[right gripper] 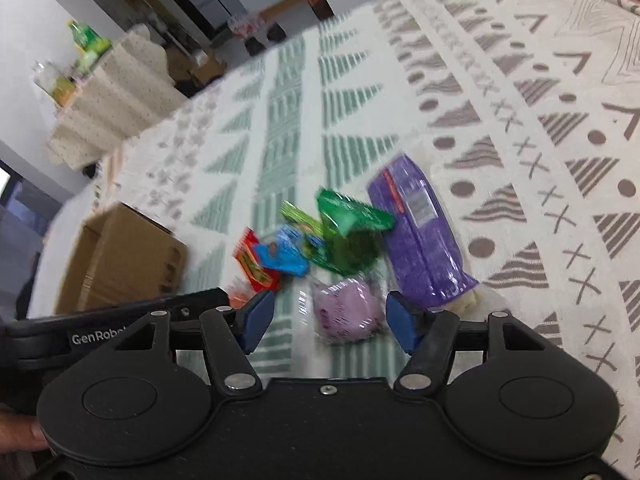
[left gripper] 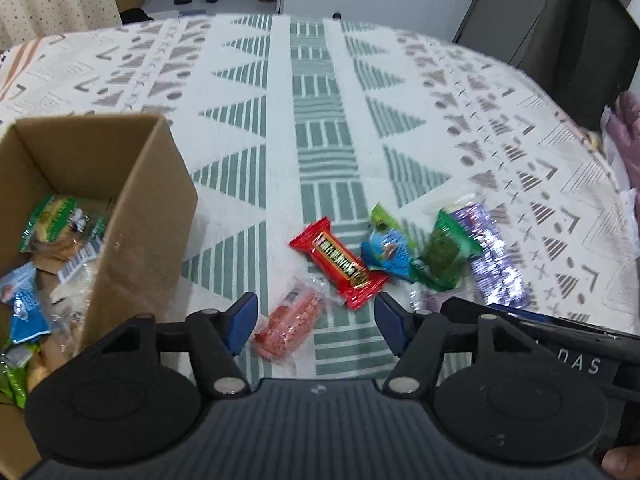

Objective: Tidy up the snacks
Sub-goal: 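Grasp the pink sausage pack with the left tool while the right tool grasps the purple round pack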

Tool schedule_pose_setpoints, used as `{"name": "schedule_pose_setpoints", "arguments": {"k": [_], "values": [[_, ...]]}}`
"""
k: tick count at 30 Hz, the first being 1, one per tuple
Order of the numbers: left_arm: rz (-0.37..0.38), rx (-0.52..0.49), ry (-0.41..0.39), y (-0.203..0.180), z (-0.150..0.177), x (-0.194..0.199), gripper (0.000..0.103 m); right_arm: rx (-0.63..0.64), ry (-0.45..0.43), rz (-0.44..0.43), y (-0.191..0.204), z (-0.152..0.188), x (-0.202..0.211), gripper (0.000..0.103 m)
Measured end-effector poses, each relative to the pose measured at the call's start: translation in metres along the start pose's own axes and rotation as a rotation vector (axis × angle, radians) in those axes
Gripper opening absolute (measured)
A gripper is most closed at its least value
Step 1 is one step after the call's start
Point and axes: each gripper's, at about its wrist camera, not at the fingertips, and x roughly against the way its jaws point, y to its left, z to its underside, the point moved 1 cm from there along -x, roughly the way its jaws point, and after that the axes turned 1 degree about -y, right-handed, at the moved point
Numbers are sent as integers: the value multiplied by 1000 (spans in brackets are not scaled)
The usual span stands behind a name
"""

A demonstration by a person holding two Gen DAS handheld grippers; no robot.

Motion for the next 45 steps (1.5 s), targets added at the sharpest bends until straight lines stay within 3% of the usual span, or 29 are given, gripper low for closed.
{"name": "schedule_pose_setpoints", "arguments": {"k": [6, 11, 14, 17, 31, 45], "values": [[-21, -6, 40, 5, 3, -20, 59, 16, 25, 26, 2, 0, -11, 62], [-38, -14, 55, 8, 5, -27, 49, 63, 42, 60, 11, 1, -19, 60], [-47, -16, 57, 9, 5, -28, 36, 73, 38, 76, 13, 1, -21, 56], [-42, -16, 65, 10, 6, -27, 20, 72, 26, 79, 13, 2, -20, 39], [-14, 7, 11, 10, 17, 22, 18, 10, -42, 62, 15, 10, 22, 37], [-2, 36, -84, 21, 22, 84, 18, 59, -126, 13, 58, 12, 65, 37]]}}
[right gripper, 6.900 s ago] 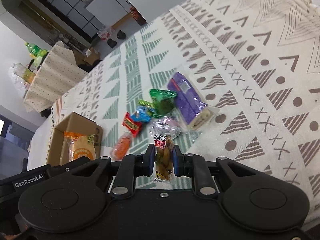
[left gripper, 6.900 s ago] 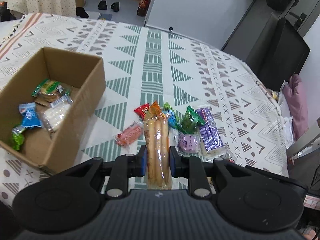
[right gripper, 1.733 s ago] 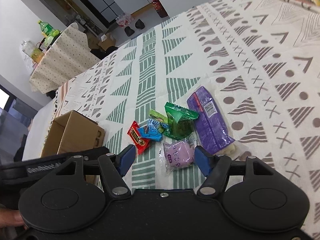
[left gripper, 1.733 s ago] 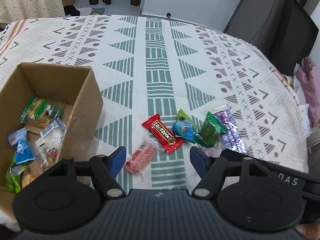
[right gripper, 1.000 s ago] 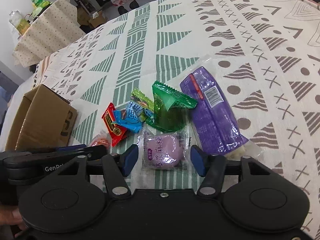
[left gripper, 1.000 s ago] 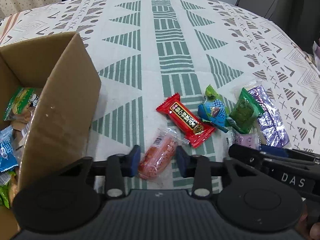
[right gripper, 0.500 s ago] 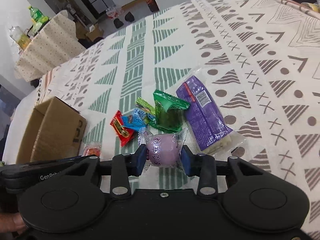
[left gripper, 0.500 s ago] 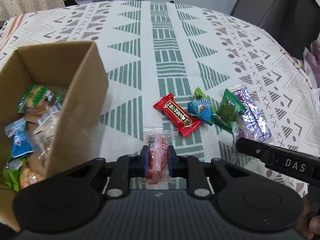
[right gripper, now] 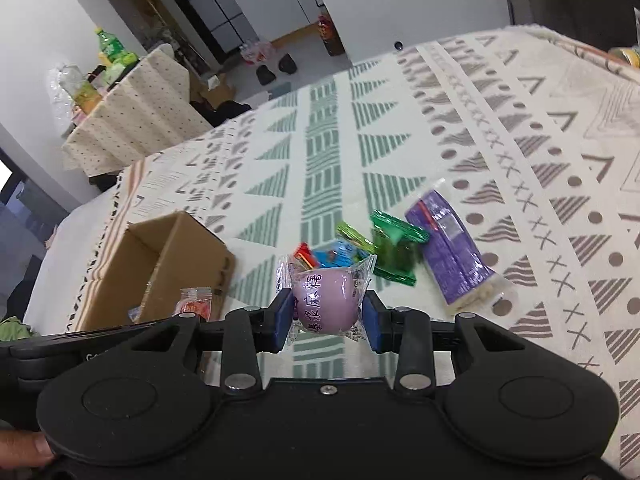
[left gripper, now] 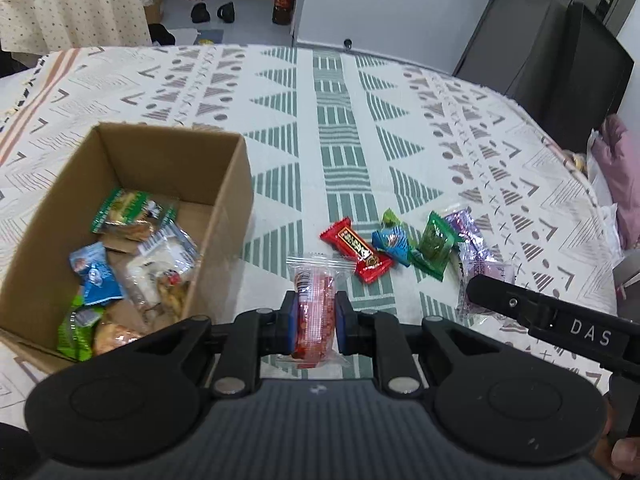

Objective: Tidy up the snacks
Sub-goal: 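Grasp the pink sausage pack with the left tool while the right tool grasps the purple round pack, then carry both packs over the box and open both tools to drop them inside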

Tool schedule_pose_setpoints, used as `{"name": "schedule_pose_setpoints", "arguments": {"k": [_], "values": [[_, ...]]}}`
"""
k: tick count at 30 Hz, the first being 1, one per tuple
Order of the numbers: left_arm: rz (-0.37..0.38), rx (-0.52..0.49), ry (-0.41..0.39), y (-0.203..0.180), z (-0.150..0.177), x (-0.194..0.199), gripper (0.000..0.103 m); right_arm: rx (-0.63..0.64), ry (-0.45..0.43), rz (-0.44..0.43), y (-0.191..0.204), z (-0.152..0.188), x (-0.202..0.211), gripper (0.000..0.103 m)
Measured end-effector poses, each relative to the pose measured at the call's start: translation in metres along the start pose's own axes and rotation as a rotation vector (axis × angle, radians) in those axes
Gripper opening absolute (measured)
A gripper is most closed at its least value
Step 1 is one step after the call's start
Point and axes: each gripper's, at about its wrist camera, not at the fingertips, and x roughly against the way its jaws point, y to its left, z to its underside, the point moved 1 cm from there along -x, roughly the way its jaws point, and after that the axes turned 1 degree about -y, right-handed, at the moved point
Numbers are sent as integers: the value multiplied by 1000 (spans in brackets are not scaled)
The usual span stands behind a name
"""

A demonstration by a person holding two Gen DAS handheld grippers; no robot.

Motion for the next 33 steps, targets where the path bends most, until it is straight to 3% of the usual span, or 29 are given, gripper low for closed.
{"name": "schedule_pose_setpoints", "arguments": {"k": [14, 33], "values": [[5, 40, -85, 23, -18, 42, 18, 48, -40, -61, 43, -14, 10, 37], [-42, 161, -126, 111, -57, 52, 18, 88, -44, -105, 115, -37, -20, 37]]}}
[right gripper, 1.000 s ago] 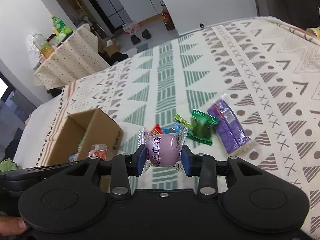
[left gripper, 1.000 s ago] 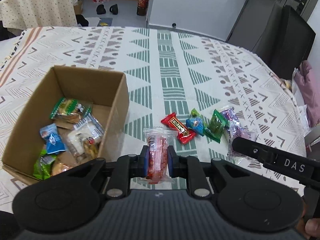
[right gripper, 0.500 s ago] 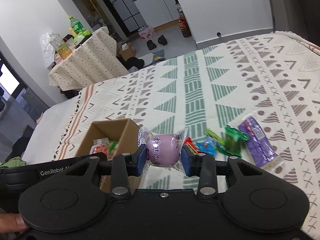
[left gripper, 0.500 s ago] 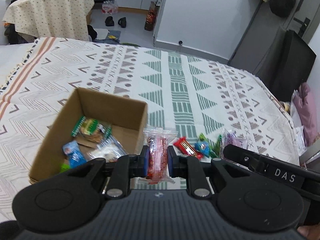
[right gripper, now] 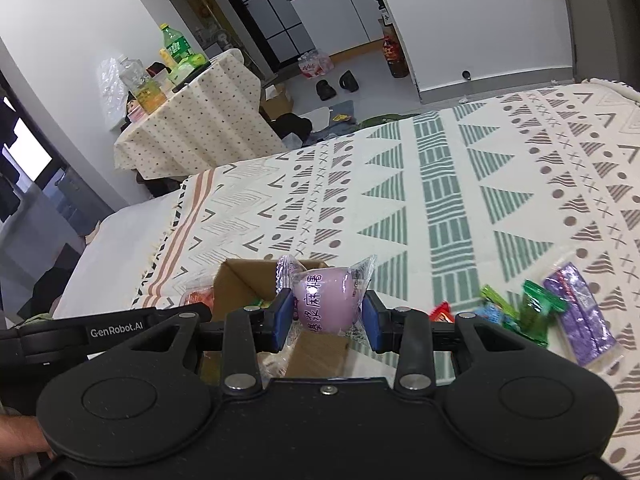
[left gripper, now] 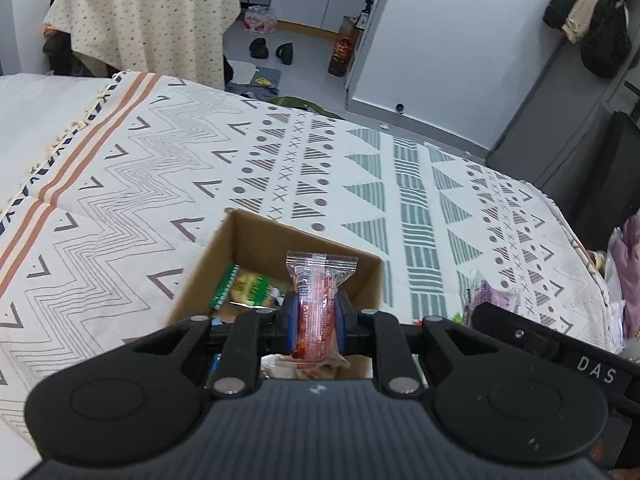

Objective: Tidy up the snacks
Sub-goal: 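Carry both packs over the box and open both tools to drop them inside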

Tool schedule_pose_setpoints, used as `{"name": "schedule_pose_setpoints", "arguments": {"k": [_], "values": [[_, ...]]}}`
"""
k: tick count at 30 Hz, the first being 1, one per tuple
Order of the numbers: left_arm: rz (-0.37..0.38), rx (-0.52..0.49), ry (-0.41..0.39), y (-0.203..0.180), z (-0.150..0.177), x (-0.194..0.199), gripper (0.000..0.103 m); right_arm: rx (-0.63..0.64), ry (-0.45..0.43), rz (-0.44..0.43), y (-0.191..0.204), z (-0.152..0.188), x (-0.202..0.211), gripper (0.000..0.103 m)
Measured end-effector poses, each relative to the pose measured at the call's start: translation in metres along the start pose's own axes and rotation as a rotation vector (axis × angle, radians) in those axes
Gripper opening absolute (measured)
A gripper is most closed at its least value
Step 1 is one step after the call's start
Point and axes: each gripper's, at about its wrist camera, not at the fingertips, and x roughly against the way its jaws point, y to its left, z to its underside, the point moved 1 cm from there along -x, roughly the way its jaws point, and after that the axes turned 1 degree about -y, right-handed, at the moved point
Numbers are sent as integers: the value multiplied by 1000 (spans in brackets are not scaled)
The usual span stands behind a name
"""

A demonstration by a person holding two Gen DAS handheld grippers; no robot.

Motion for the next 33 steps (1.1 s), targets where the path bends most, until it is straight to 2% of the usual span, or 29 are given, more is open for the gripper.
{"name": "schedule_pose_setpoints", "arguments": {"k": [9, 13, 15, 19, 22, 25, 26, 27, 28, 33], "values": [[15, 34, 49, 33, -5, -24, 18, 17, 22, 20, 28, -5, -27, 37], [-12, 30, 64, 45, -6, -34, 23, 24, 38, 36, 38, -6, -39, 37], [2, 40, 72, 52, -7, -37, 28, 22, 42, 47, 43, -7, -45, 37], [0, 45, 81, 63, -10, -39, 48, -1, 48, 56, 49, -8, -53, 37], [6, 52, 85, 69, -12, -39, 53, -14, 43, 46, 53, -8, -57, 38], [5, 59, 100, 74, -12, -40, 58, -39, 27, 25, 54, -9, -57, 46], [1, 62, 105, 75, -12, -41, 60, -48, 21, 27, 54, -10, -56, 57], [-3, 64, 108, 75, -12, -40, 65, -64, 9, 34, 51, -10, -53, 60], [-8, 63, 112, 75, -12, -40, 70, -83, -5, 43, 48, -10, -48, 60], [-5, 17, 110, 64, -14, -32, 79, -140, -44, 73, 27, -6, -23, 65]]}}
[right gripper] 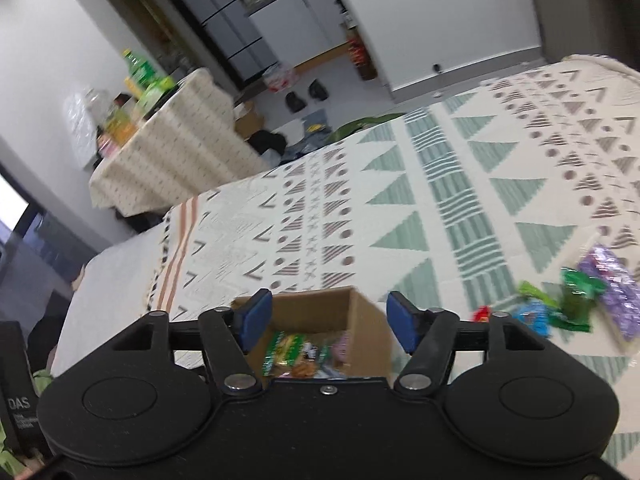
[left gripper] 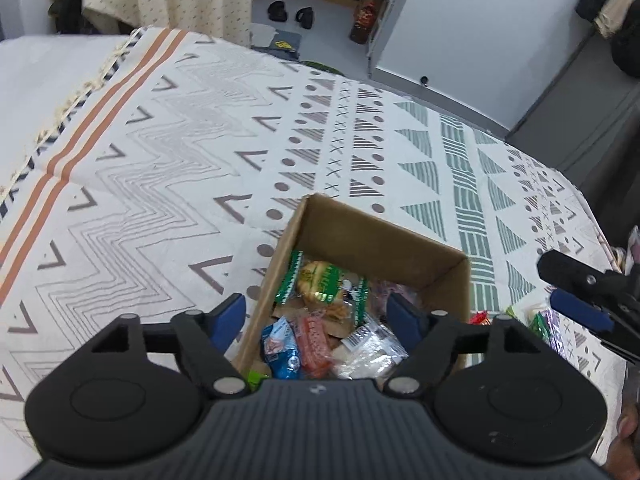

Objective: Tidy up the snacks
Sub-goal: 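Carry both packs over the box and open both tools to drop them inside, then move both tools back over the remaining candies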

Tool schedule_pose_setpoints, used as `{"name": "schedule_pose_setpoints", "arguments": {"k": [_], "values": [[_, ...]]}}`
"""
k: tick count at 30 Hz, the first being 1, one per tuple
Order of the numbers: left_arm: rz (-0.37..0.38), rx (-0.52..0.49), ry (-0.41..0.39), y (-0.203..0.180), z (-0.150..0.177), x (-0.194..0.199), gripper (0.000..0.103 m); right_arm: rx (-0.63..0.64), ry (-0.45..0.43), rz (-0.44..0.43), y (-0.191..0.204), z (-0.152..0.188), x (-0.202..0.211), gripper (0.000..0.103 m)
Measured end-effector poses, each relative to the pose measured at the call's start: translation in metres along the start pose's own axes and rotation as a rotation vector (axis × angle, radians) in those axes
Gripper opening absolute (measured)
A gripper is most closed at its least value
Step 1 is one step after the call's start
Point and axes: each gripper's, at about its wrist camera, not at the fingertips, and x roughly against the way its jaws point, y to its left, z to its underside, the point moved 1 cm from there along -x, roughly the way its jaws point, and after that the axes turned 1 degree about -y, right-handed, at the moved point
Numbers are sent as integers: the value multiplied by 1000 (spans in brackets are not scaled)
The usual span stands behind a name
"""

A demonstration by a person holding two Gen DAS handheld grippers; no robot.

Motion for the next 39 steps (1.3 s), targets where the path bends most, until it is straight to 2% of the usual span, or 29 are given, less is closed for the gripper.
{"name": "schedule_pose_setpoints", "arguments": {"k": [5, 15, 21, 30, 39], "values": [[-8, -32, -34, -18, 1, 12, 84, -14, -20, 10, -19, 7, 21, 67], [-37, -4, -70, -45, 22, 40, 90, 44, -39, 10, -40, 9, 61, 85], [-38, 5, -73, -65, 36, 52, 91, 66, -61, 3, -56, 9, 85, 92], [-18, -41, -83, -107, 54, 60, 91, 60, -94, 6, -93, 11, 115, 96], [-9, -63, -101, -139, 65, 60, 91, 33, -100, 34, -131, 11, 126, 97]]}}
